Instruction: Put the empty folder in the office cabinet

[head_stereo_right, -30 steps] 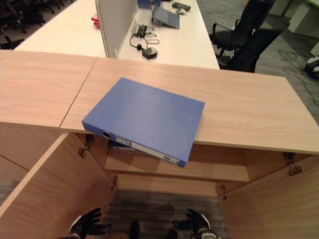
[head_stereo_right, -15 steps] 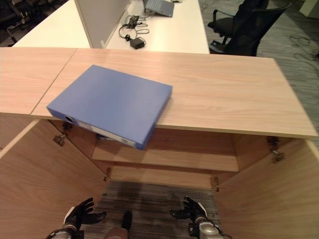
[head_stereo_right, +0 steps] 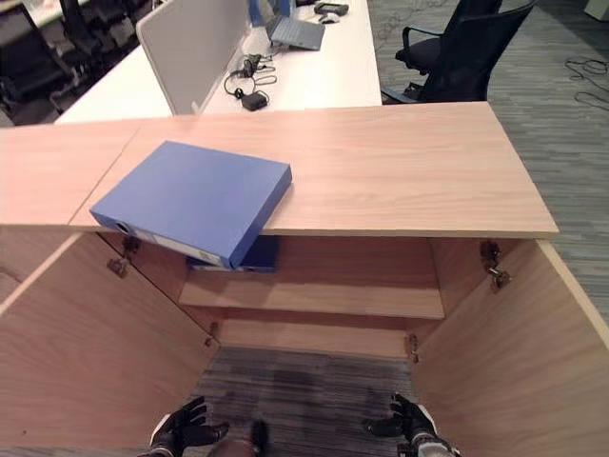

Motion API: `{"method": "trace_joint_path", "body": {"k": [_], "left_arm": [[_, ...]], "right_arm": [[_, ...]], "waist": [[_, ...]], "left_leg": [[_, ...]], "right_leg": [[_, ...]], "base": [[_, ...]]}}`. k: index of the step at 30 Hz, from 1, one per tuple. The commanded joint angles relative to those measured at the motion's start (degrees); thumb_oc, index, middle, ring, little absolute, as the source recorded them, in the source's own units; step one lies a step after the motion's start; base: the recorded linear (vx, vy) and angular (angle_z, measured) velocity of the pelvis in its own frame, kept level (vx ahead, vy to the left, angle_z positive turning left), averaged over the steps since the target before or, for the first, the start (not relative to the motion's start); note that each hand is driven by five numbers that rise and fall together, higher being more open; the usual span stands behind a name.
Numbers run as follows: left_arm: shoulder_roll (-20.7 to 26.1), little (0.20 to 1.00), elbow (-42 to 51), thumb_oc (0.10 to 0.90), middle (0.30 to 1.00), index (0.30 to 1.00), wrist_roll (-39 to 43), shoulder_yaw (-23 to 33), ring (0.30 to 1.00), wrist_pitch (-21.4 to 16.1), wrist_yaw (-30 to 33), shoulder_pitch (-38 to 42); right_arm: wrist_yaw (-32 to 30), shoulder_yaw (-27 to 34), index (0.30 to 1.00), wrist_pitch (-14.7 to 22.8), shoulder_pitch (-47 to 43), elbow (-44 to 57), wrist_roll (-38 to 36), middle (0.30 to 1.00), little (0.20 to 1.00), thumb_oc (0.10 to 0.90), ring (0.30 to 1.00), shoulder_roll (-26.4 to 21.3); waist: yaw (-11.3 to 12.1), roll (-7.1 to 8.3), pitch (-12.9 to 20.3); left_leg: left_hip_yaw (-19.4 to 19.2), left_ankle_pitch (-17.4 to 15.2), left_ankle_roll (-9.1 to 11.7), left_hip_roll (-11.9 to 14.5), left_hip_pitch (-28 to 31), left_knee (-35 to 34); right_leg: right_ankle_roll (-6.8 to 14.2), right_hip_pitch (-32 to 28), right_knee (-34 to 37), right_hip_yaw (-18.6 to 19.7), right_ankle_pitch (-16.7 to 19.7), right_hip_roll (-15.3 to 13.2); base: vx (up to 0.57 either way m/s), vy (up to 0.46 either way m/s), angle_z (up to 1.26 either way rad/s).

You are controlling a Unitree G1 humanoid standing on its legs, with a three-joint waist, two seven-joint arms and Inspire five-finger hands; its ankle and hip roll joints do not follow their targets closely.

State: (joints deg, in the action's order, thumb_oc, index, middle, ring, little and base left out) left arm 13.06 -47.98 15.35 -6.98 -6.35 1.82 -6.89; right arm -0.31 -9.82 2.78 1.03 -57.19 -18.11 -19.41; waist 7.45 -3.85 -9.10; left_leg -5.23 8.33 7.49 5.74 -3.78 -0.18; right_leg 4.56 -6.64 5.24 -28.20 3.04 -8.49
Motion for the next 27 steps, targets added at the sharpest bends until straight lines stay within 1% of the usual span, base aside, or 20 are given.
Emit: {"method": "trace_joint_path", "body": {"k": [1, 2, 5, 6, 10, 12, 14, 17, 18, 19, 20, 21, 22, 23, 24, 25, 26, 27], "left_arm": [[4.34, 0.900, 3.36, 0.800, 0.900, 0.900, -1.15, -0.23, 0.900, -2.77, -0.40, 3.32], [4.42, 0.900, 3.49, 0.800, 0.900, 0.900, -1.31, -0.22, 0.900, -2.64, -0.41, 3.17], [4.90, 0.900, 4.07, 0.800, 0.900, 0.900, -2.30, -0.03, 0.900, -2.48, -0.60, 2.60], [4.93, 0.900, 4.47, 0.800, 0.900, 0.900, -2.68, 0.16, 0.900, -2.60, -0.47, 2.41], [5.06, 0.900, 4.79, 0.800, 0.900, 0.900, -2.56, 0.71, 0.900, -2.53, -0.32, 2.27], [5.42, 0.900, 4.42, 0.800, 0.900, 0.900, -2.67, 0.79, 0.900, -2.66, -0.46, 2.42], [5.59, 0.900, 3.81, 0.800, 0.900, 0.900, -2.83, 0.95, 0.900, -2.56, -0.42, 2.47], [6.21, 0.900, 3.25, 0.800, 0.900, 0.900, -2.72, 1.20, 0.900, -2.54, -0.52, 2.63], [6.53, 0.900, 3.34, 0.800, 0.900, 0.900, -2.69, 1.19, 0.900, -2.46, -0.57, 2.68], [6.84, 0.900, 3.52, 0.800, 0.900, 0.900, -2.57, 1.28, 0.900, -2.42, -0.54, 2.63], [7.13, 0.900, 3.79, 0.800, 0.900, 0.900, -2.43, 1.39, 0.900, -2.26, -0.40, 2.67], [7.12, 0.900, 3.78, 0.800, 0.900, 0.900, -2.43, 1.40, 0.900, -2.26, -0.40, 2.69], [7.32, 0.900, 4.18, 0.800, 0.900, 0.900, -2.38, 1.33, 0.900, -2.29, -0.39, 2.55], [7.51, 0.900, 3.94, 0.800, 0.900, 0.900, -2.55, 1.48, 0.900, -2.35, -0.38, 2.49], [7.60, 0.900, 3.88, 0.800, 0.900, 0.900, -2.69, 1.46, 0.900, -2.38, -0.37, 2.37], [7.64, 0.900, 3.99, 0.800, 0.900, 0.900, -2.82, 1.35, 0.900, -2.40, -0.40, 2.45], [7.99, 0.900, 3.70, 0.800, 0.900, 0.900, -2.50, 1.13, 0.900, -2.49, -0.38, 3.09], [8.00, 0.900, 3.68, 0.800, 0.900, 0.900, -2.49, 1.12, 0.900, -2.49, -0.39, 3.10]], "right_arm": [[-0.36, 1.28, 0.900, 2.36, -4.85, 1.11, 0.05, 0.900, 0.900, 0.800, 0.900, 0.39], [-0.33, 1.40, 0.900, 2.23, -4.66, 1.00, 0.08, 0.900, 0.900, 0.800, 0.900, 0.80], [-0.28, 1.48, 0.900, 2.11, -3.50, 1.68, 0.19, 0.900, 0.900, 0.800, 0.900, 1.96], [-0.21, 1.28, 0.900, 2.02, -3.16, 1.73, 0.60, 0.900, 0.900, 0.800, 0.900, 2.45], [-0.34, 1.19, 0.900, 1.83, -2.99, 1.60, 0.87, 0.900, 0.900, 0.800, 0.900, 3.00], [-0.37, 1.22, 0.900, 1.75, -3.45, 0.71, 1.49, 0.900, 0.900, 0.800, 0.900, 3.02], [-0.52, 1.47, 0.900, 1.61, -3.75, 0.00, 1.58, 0.900, 0.900, 0.800, 0.900, 3.06], [-0.78, 2.24, 0.900, 1.60, -4.32, -0.62, 1.37, 0.900, 0.900, 0.800, 0.900, 3.27], [-0.72, 2.50, 0.900, 1.58, -4.47, -0.64, 1.17, 0.900, 0.900, 0.800, 0.900, 3.40], [-0.69, 2.65, 0.900, 1.55, -4.69, -0.72, 1.01, 0.900, 0.900, 0.800, 0.900, 3.51], [-0.62, 2.71, 0.900, 1.32, -5.57, -0.99, 1.23, 0.900, 0.900, 0.800, 0.900, 3.47], [-0.61, 2.71, 0.900, 1.33, -5.60, -1.00, 1.23, 0.900, 0.900, 0.800, 0.900, 3.46], [-0.42, 2.92, 0.900, 1.25, -5.69, -0.86, 1.24, 0.900, 0.900, 0.800, 0.900, 3.58], [-0.39, 3.19, 0.900, 1.24, -5.66, -0.84, 1.22, 0.900, 0.900, 0.800, 0.900, 3.64], [-0.50, 3.39, 0.900, 1.27, -5.65, -0.82, 1.18, 0.900, 0.900, 0.800, 0.900, 3.79], [-0.60, 3.43, 0.900, 1.34, -5.52, -0.57, 1.06, 0.900, 0.900, 0.800, 0.900, 3.80], [-0.86, 3.53, 0.900, 1.61, -5.18, -0.50, 0.31, 0.900, 0.900, 0.800, 0.900, 3.51], [-0.86, 3.54, 0.900, 1.62, -5.18, -0.50, 0.30, 0.900, 0.900, 0.800, 0.900, 3.52]], "waist": [[1.07, 3.03, -1.94], [1.00, 3.18, -1.78], [0.82, 3.36, -0.66], [1.00, 3.29, -0.18], [1.57, 3.55, 0.34], [2.47, 4.08, 0.41], [2.84, 4.33, 0.38], [3.41, 4.71, -0.08], [3.39, 4.66, -0.46], [3.18, 4.45, -0.74], [2.84, 3.37, -2.24], [2.89, 3.42, -2.24], [2.68, 2.93, -2.78], [2.55, 2.65, -2.86], [2.45, 2.85, -2.89], [2.43, 3.08, -2.99], [2.09, 3.68, -3.07], [2.09, 3.62, -3.09]], "left_leg": [[2.22, -12.57, -3.06, -2.90, 1.47, 7.51], [2.23, -12.36, -3.17, -2.94, 1.90, 6.93], [2.56, -11.38, -3.91, -3.10, 4.99, 1.75], [2.55, -10.68, -4.14, -3.15, 6.42, -0.91], [2.68, -9.95, -4.29, -3.31, 7.73, -3.53], [3.06, -10.08, -4.84, -3.70, 8.01, -3.79], [3.38, -10.29, -5.17, -4.00, 7.98, -3.80], [3.38, -11.02, -6.24, -4.50, 7.87, -3.40], [3.32, -11.27, -6.61, -4.50, 7.94, -3.17], [3.37, -11.41, -7.03, -4.48, 7.87, -2.94], [3.13, -11.70, -8.04, -4.16, 8.40, -2.59], [3.07, -11.72, -8.06, -4.23, 8.34, -2.55], [3.20, -11.79, -8.42, -4.06, 8.52, -2.51], [3.20, -11.96, -8.57, -3.94, 8.91, -2.73], [3.39, -12.15, -8.55, -4.27, 9.63, -3.28], [3.66, -12.23, -8.41, -4.58, 10.00, -3.59], [4.23, -12.24, -7.76, -4.93, 9.61, -3.57], [4.24, -12.26, -7.71, -4.83, 9.66, -3.57]], "right_leg": [[2.25, -1.82, -0.67, 2.38, -5.94, 0.00], [2.25, -2.04, -0.86, 2.22, -5.85, -0.03], [2.44, -2.28, -1.81, 2.33, -6.03, -0.02], [2.68, -2.30, -2.03, 2.17, -5.95, -0.09], [3.20, -2.17, -1.84, 1.83, -5.46, -0.24], [3.87, -2.19, -2.19, 1.53, -5.05, -0.80], [4.11, -1.87, -3.24, 1.53, -5.05, -1.26], [5.16, 0.36, -8.76, 1.74, -5.59, -2.69], [5.72, 1.52, -11.76, 1.95, -5.70, -3.27], [6.53, 3.35, -15.38, 2.29, -5.19, -4.01], [8.97, 7.35, -24.11, 2.21, -2.06, -5.51], [8.98, 7.53, -24.37, 2.31, -2.17, -5.63], [9.96, 8.95, -27.42, 2.56, -1.31, -5.69], [10.43, 10.02, -28.65, 3.07, -1.55, -5.43], [10.28, 9.95, -27.09, 3.31, -1.94, -5.32], [9.66, 9.25, -24.20, 3.23, -2.59, -5.41], [7.59, 7.87, -15.91, 3.89, -3.76, -5.14], [7.54, 7.68, -15.63, 3.83, -3.65, -4.98]], "base": [[0.05, 0.030, -0.11], [0.07, 0.050, -0.04], [0.07, 0.101, 0.07], [0.04, 0.095, 0.07], [0.01, 0.091, 0.04], [0.00, 0.134, 0.03], [-0.02, 0.124, 0.01], [-0.03, 0.136, 0.01], [-0.03, 0.117, 0.03], [-0.07, 0.198, 0.04], [-0.05, 0.161, -0.02], [-0.05, 0.140, -0.01], [0.00, 0.047, 0.05], [0.04, 0.046, 0.10], [0.07, 0.004, 0.13], [0.11, -0.082, 0.10], [0.07, -0.085, 0.16], [0.11, -0.138, 0.16]]}}
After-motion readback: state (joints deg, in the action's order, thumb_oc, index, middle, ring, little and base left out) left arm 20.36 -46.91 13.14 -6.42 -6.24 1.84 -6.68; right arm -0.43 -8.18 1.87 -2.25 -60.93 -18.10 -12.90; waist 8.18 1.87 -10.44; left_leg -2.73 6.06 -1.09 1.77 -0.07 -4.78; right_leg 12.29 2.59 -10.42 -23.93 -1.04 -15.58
